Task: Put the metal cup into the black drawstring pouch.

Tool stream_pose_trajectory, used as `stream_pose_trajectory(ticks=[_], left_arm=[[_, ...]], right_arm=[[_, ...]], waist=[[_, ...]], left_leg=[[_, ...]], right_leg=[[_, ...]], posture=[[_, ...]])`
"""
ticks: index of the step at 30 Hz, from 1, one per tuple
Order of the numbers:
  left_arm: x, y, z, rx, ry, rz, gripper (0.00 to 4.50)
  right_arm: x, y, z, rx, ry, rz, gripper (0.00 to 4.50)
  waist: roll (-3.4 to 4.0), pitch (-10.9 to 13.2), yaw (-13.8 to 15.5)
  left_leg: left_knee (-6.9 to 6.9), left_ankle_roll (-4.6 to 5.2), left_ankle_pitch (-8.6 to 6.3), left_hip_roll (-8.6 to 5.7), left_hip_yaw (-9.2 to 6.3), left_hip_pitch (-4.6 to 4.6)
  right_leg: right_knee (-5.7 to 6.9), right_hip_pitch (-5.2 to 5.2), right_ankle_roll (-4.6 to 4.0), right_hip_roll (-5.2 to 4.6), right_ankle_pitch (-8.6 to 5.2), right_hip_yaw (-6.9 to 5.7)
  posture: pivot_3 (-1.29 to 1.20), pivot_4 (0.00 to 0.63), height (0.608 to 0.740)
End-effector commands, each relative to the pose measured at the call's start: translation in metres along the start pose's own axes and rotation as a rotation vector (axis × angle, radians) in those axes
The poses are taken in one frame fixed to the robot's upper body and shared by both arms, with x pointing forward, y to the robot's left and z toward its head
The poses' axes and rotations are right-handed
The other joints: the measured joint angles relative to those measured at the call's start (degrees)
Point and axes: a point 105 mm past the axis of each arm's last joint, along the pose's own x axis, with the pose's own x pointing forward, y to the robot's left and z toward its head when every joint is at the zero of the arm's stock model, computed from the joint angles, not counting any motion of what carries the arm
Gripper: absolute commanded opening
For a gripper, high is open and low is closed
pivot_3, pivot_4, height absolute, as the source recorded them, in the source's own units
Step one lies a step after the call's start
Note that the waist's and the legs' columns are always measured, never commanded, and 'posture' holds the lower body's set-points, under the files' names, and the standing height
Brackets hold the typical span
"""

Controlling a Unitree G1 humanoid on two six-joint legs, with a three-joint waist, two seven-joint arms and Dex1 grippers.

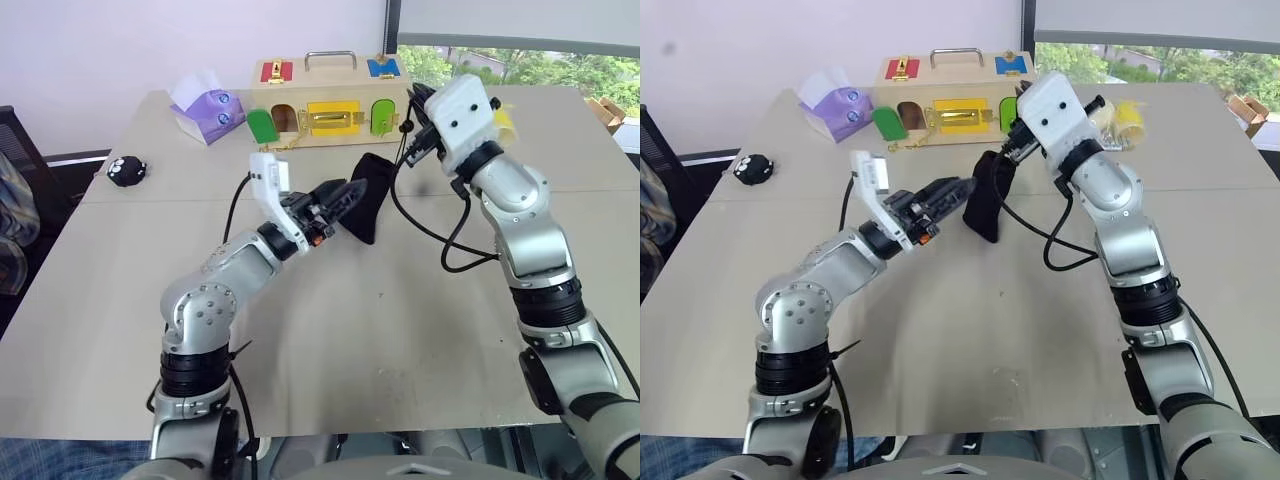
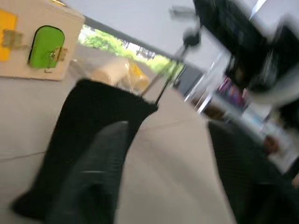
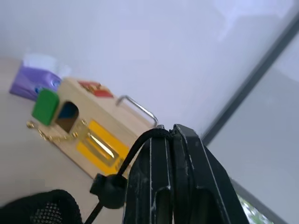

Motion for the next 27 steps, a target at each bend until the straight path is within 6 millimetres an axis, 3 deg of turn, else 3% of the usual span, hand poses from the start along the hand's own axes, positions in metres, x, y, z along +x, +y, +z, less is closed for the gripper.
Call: stream_pose_trajectory(ticks=[1, 9, 22, 27], left_arm=[[0.004, -0.012, 0.023, 0.164, -0.103, -0.06, 3.2], [0.015, -0.006, 0.047, 0.306, -0.211, -0.018, 3.2], [0.025, -0.023, 0.057, 0.492, -0.191, -0.098, 3.2], [0.028, -0.027, 0.057, 0.478, -0.195, -0.108, 3.2]], right_arm=[[0.003, 0.002, 0.023, -0.021, -0.094, 0.038, 0.0], [0.001, 0.02, 0.035, 0.003, -0.137, 0.129, 0.0], [-0.002, 0.034, 0.044, 0.025, -0.159, 0.203, 0.0], [-0.003, 0.038, 0.044, 0.026, -0.156, 0.22, 0.0]], waist=[[0.0, 0.0, 0.07], [0.0, 0.0, -0.11], [0.0, 0.0, -0.04], [0.0, 0.0, -0.08]], left_leg=[[0.0, 0.0, 0.0, 0.0, -0.01, 0.0], [0.0, 0.0, 0.0, 0.04, -0.03, 0.0], [-0.02, 0.0, 0.0, 0.07, -0.06, -0.03], [-0.02, 0.0, 0.0, 0.07, -0.03, -0.03]], right_leg=[[0.0, 0.0, 0.0, 0.0, 0.0, -0.01], [0.03, -0.05, -0.06, 0.06, 0.04, -0.02], [0.05, -0.09, -0.06, 0.09, 0.05, -0.02], [0.03, -0.09, -0.06, 0.09, 0.05, -0.03]], posture=[[0.0, 0.15, 0.74], [0.0, 0.15, 0.74], [0.0, 0.15, 0.74], [0.0, 0.15, 0.74]])
